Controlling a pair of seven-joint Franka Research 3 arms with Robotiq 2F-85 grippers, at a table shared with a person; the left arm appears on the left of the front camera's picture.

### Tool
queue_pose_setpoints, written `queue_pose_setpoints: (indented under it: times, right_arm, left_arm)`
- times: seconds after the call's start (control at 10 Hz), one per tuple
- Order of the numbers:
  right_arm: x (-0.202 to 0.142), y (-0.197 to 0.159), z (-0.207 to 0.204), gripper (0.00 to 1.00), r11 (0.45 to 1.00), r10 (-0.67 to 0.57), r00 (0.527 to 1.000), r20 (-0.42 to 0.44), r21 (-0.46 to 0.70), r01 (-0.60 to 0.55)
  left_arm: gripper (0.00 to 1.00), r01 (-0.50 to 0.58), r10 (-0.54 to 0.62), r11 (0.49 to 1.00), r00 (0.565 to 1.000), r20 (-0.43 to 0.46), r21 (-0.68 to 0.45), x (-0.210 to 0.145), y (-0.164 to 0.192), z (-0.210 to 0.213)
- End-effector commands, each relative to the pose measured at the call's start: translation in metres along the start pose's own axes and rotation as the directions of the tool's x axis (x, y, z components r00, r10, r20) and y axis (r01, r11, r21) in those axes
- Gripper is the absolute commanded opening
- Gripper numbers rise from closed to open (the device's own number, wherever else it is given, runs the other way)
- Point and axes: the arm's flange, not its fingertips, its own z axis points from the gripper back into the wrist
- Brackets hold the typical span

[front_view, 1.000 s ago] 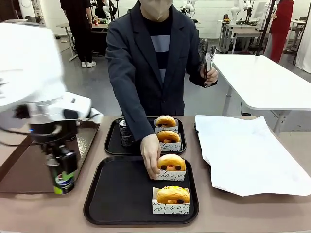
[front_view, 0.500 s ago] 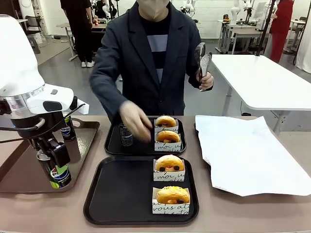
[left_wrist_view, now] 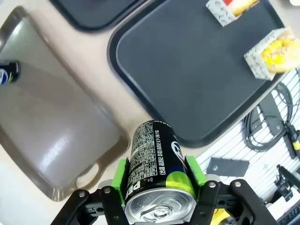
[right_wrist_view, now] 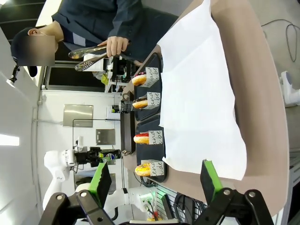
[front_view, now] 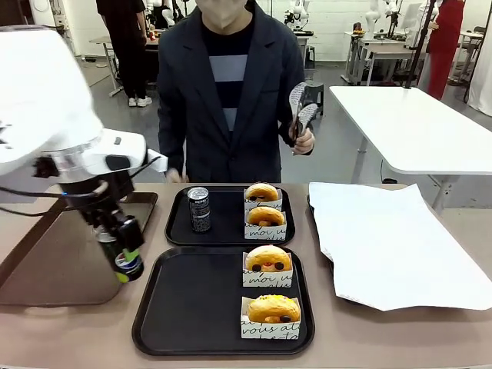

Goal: Set up donuts and drinks on trays.
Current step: Pick up one Pepsi coke from the Handle tray and place it on the Flat Tray without a Pepsi coke.

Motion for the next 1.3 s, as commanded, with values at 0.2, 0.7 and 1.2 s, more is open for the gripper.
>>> queue_pose_setpoints:
  times: [0.2,0.7,1.2]
  right_arm:
    - [-0.001,0.001,0.002,1.0,1.0,0.003,1.0,-0.009,0.002,-0.003]
    - [-0.001,0.001,0.002,1.0,1.0,0.003,1.0,-0.009,0.002,-0.003]
    - [-0.001,0.001,0.002,1.0,1.0,0.003,1.0,-0.009,0.002,-0.003]
  left_arm:
    - [0.59,-0.032,0.031,0.999,0.999,-0.042,-0.01,0.089,-0.019,-0.012]
    - [0.59,-0.202,0.201,0.979,0.978,-0.048,-0.023,0.119,-0.028,-0.058]
    - [0.59,-0.213,0.213,0.977,0.976,-0.036,0.01,0.116,-0.03,-0.087]
